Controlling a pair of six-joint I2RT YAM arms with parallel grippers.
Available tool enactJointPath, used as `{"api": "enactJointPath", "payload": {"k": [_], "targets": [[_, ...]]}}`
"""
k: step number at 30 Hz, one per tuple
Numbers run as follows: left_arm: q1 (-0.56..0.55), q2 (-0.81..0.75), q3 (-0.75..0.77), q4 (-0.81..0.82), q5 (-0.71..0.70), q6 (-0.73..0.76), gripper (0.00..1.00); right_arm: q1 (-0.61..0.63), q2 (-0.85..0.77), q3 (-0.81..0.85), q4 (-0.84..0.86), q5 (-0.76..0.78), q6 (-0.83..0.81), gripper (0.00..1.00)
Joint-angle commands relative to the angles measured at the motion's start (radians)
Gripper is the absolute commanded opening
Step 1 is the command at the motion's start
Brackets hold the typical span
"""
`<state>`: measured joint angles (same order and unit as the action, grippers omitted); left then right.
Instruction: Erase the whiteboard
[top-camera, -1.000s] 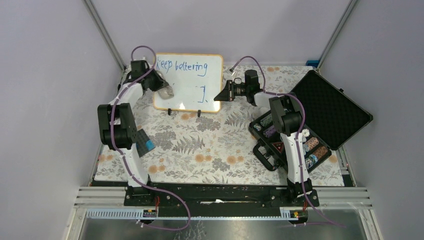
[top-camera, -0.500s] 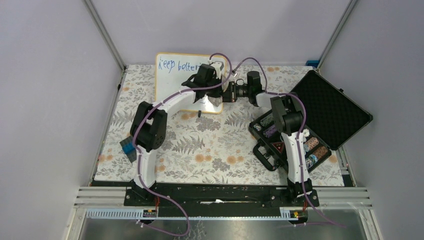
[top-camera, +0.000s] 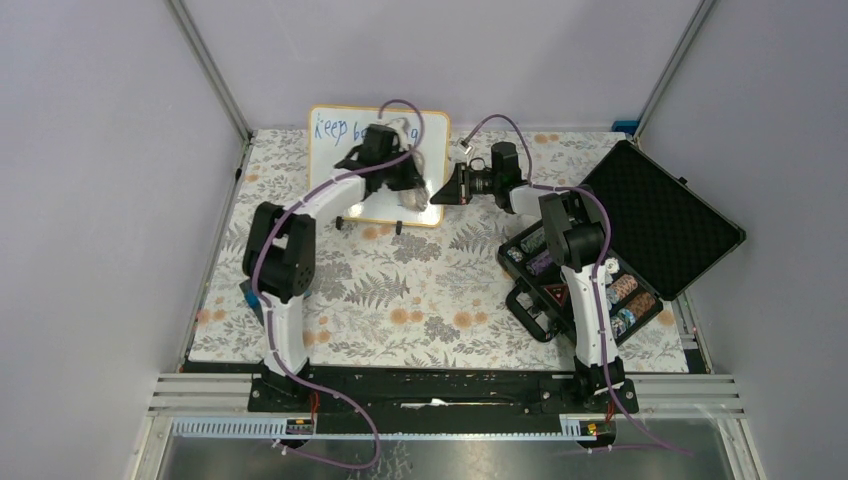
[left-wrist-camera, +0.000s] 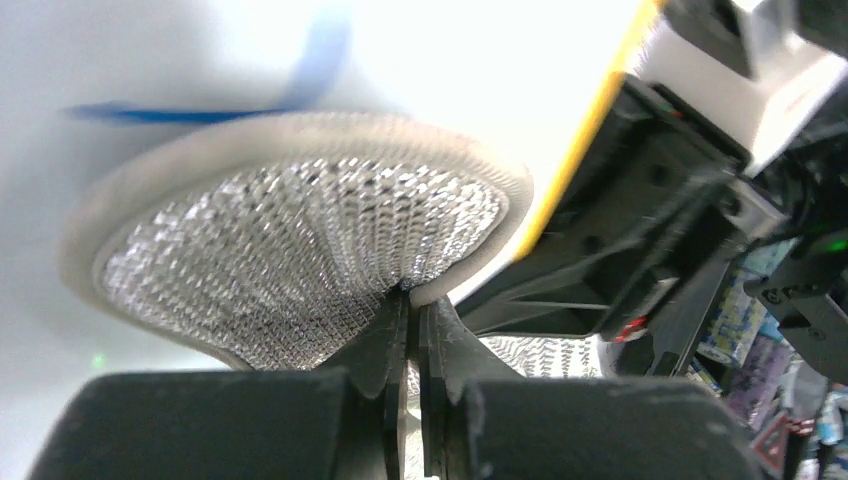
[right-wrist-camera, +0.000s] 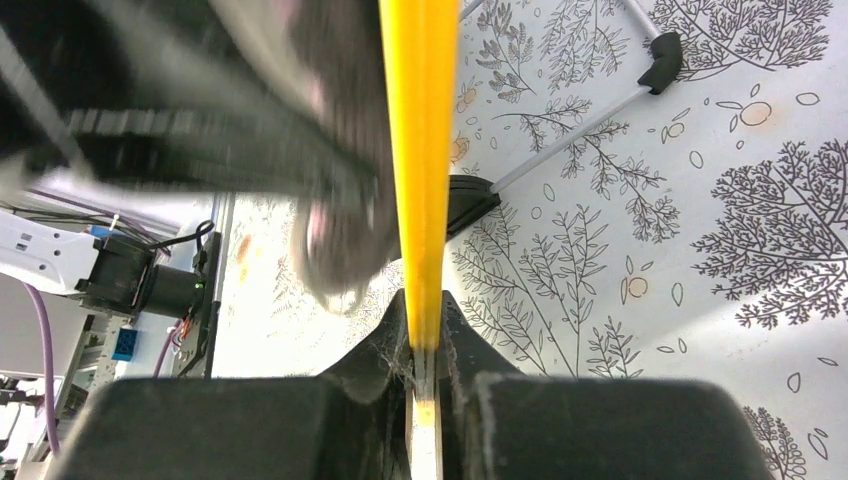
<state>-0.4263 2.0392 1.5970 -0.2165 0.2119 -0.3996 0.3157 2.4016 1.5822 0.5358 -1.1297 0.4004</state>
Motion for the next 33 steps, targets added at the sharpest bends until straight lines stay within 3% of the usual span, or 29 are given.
{"api": "enactJointPath", "payload": {"k": [1,8,18,24,28,33], "targets": [[0.270,-0.056,-0.094,0.025,-0.100,-0.132,0.00,0.047,-0.050,-0.004,-0.071,-0.030,-0.001,0.00],[0.423,-0.059,-0.087,0.018,-0.089,-0.148,0.00,0.046,-0.048,-0.001,-0.070,-0.030,0.001,0.00],[0.420,-0.072,-0.159,0.073,-0.017,-0.240,0.00,0.046,-0.057,-0.018,-0.004,-0.013,0.067,0.00],[0.249,-0.105,-0.265,0.152,-0.031,-0.301,0.00,0.045,-0.061,-0.020,0.006,-0.012,0.075,0.00],[0.087,-0.065,-0.254,0.150,-0.041,-0.278,0.00,0.045,-0.065,-0.028,0.026,-0.016,0.084,0.00],[-0.039,0.003,-0.223,0.144,-0.027,-0.248,0.00,0.044,-0.063,-0.031,0.050,-0.023,0.103,0.00]]}}
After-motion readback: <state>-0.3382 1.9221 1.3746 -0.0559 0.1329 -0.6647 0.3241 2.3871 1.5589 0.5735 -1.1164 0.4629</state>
